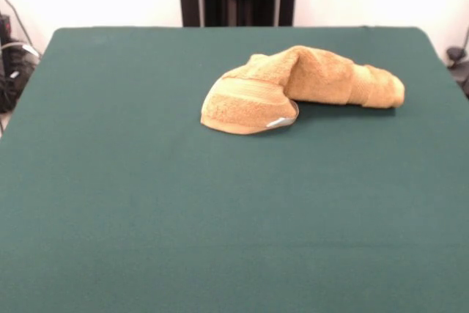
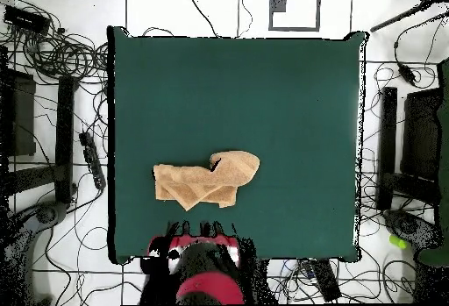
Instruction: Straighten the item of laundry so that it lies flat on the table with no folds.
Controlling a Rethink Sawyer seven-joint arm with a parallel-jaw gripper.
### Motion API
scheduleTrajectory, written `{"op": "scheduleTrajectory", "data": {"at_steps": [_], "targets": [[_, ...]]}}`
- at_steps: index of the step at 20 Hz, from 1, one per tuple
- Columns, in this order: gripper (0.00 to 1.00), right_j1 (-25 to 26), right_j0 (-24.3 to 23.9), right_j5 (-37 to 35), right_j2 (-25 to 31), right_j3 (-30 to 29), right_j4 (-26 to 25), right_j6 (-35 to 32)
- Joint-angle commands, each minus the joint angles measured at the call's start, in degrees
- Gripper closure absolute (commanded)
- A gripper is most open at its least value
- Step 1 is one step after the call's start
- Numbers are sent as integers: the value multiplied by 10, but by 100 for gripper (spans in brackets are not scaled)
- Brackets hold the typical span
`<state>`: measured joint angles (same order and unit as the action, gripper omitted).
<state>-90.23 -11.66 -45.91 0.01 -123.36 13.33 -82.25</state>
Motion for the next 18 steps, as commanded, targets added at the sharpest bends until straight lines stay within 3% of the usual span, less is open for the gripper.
{"op": "scheduleTrajectory", "data": {"at_steps": [1, 5, 12, 15, 18], "targets": [[0, 112, -25, 125, 38, -225, 46, 252], [0, 122, -25, 189, 61, -299, 214, 357], [0, 152, -61, 259, 107, -329, 162, 350], [0, 150, -78, 300, 144, -355, 199, 370], [0, 129, -59, 300, 139, -378, 292, 438]]}}
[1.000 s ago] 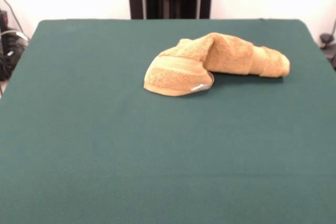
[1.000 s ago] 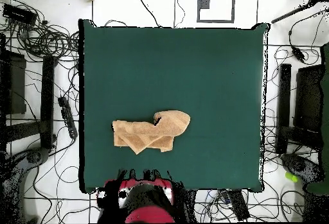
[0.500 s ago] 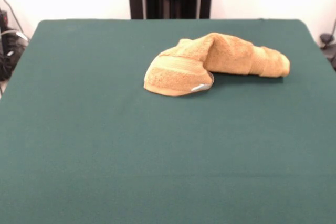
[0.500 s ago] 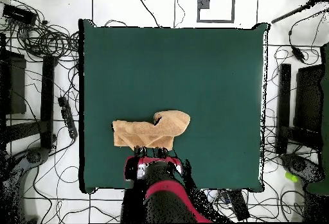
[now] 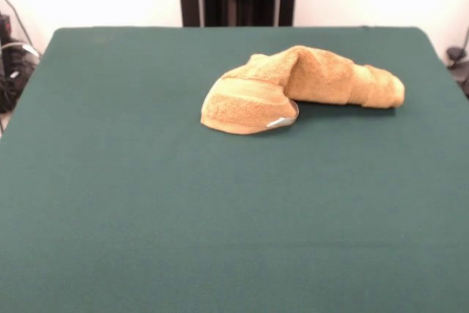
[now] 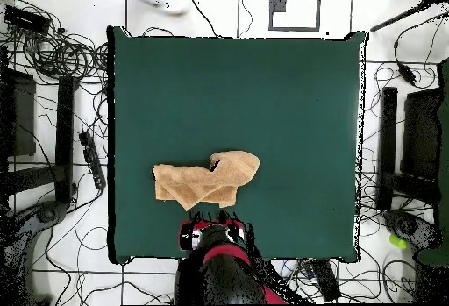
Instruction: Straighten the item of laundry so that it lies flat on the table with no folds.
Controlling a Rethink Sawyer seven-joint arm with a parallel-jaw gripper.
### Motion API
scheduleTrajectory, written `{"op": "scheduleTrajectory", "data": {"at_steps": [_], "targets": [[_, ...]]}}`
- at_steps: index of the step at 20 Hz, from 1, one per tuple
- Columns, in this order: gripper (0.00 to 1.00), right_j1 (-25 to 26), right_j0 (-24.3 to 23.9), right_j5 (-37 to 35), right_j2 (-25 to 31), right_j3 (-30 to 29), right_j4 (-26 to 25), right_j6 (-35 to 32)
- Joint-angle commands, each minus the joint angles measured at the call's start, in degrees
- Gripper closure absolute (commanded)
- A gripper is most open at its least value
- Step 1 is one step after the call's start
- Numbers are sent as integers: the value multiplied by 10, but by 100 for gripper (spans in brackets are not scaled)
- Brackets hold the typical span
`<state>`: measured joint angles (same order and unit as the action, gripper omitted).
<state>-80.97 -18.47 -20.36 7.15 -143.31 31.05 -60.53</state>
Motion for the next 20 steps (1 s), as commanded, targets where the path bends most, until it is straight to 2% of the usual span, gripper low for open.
{"op": "scheduleTrajectory", "data": {"at_steps": [1, 2, 3, 6, 9, 11, 12, 15, 17, 18, 20], "targets": [[0, 25, 25, 39, 54, -184, 151, 263], [0, 15, 50, 31, 31, -189, 198, 316], [0, 9, 66, 27, 16, -191, 221, 338], [0, -4, 86, 41, -2, -196, 242, 365], [0, -35, 141, 52, -41, -203, 327, 444], [0, -27, 145, 54, -43, -202, 331, 443], [0, -17, 143, 56, -40, -200, 323, 431], [0, 31, 97, 73, -9, -191, 243, 375], [0, 81, 59, 93, 20, -180, 171, 317], [0, 111, 45, 99, 23, -173, 131, 293], [0, 164, 47, 67, -2, -151, 72, 253]]}}
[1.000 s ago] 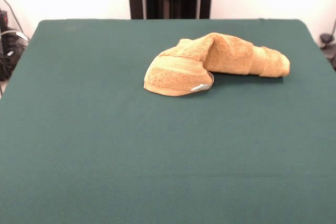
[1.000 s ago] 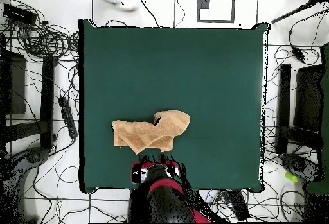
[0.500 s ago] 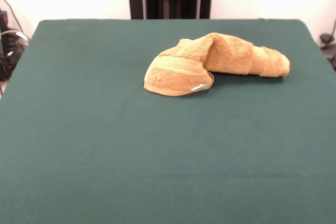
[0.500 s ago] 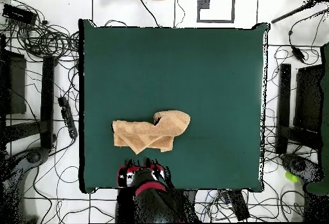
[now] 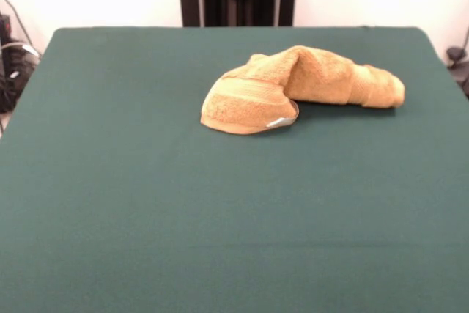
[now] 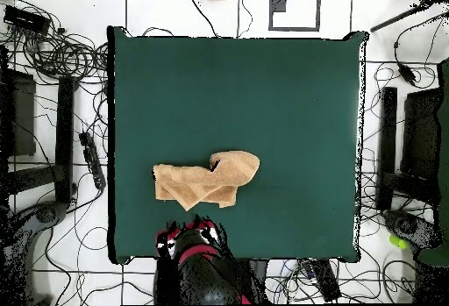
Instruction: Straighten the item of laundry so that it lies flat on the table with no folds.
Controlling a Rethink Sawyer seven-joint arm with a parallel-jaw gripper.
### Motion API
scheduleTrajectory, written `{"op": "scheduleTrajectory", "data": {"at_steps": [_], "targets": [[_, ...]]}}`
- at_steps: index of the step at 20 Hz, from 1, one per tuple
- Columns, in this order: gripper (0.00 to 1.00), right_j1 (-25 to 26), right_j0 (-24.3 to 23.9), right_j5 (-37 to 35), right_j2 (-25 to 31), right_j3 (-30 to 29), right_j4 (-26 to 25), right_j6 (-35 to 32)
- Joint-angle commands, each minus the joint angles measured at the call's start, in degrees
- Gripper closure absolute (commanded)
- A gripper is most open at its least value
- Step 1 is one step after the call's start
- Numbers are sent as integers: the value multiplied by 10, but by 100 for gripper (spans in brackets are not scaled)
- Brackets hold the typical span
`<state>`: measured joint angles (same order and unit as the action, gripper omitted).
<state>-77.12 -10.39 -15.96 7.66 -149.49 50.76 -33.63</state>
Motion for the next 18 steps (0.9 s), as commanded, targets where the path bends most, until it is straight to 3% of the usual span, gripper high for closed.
{"op": "scheduleTrajectory", "data": {"at_steps": [1, 3, 4, 5, 6, 7, 11, 15, 18], "targets": [[0, 144, -23, 4, -30, -73, -162, -40], [0, 136, -39, 13, 8, -95, -140, -52], [0, 157, -23, 15, -15, -82, -180, -80], [0, 188, 25, -15, -85, -45, -237, -108], [0, 209, 71, -51, -139, -13, -273, -132], [0, 213, 92, -61, -160, -5, -288, -147], [0, 231, 110, -30, -138, -49, -278, -207], [0, 225, 94, 76, 9, -145, -167, -286], [0, 228, 101, 122, 20, -165, -189, -340]]}}
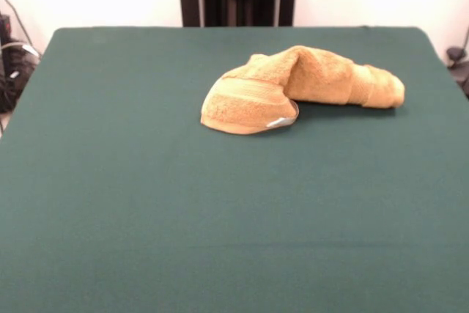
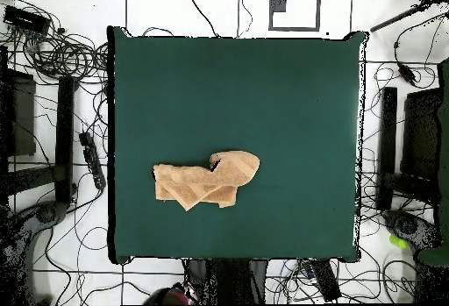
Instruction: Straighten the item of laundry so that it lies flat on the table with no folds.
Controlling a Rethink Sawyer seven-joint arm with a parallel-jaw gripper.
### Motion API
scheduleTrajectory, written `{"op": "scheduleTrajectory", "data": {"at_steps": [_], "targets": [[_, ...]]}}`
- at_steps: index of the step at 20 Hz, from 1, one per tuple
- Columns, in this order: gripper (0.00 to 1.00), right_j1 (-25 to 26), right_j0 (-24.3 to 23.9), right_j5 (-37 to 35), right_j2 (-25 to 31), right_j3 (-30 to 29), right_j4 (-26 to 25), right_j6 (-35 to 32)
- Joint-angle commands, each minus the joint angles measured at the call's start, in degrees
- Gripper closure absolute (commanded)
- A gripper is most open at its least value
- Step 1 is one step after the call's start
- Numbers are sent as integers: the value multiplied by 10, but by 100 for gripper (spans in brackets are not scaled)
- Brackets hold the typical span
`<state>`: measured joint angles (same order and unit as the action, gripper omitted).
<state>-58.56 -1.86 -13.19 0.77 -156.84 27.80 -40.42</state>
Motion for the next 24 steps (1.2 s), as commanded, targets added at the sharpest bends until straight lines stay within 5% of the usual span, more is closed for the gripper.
{"op": "scheduleTrajectory", "data": {"at_steps": [1, 3, 5, 6, 8, 16, 24], "targets": [[0, 22, 8, 91, 95, -107, 42, -272], [0, 31, -18, 120, 105, -122, 8, -290], [0, 134, -68, 235, 146, -121, -63, -340], [0, 222, -77, 309, 134, -101, -106, -357], [0, 292, -77, 365, 95, -72, -157, -370], [0, 304, -122, 376, 69, -38, -270, -398], [0, 304, -137, 334, 60, -21, -267, -385]]}}
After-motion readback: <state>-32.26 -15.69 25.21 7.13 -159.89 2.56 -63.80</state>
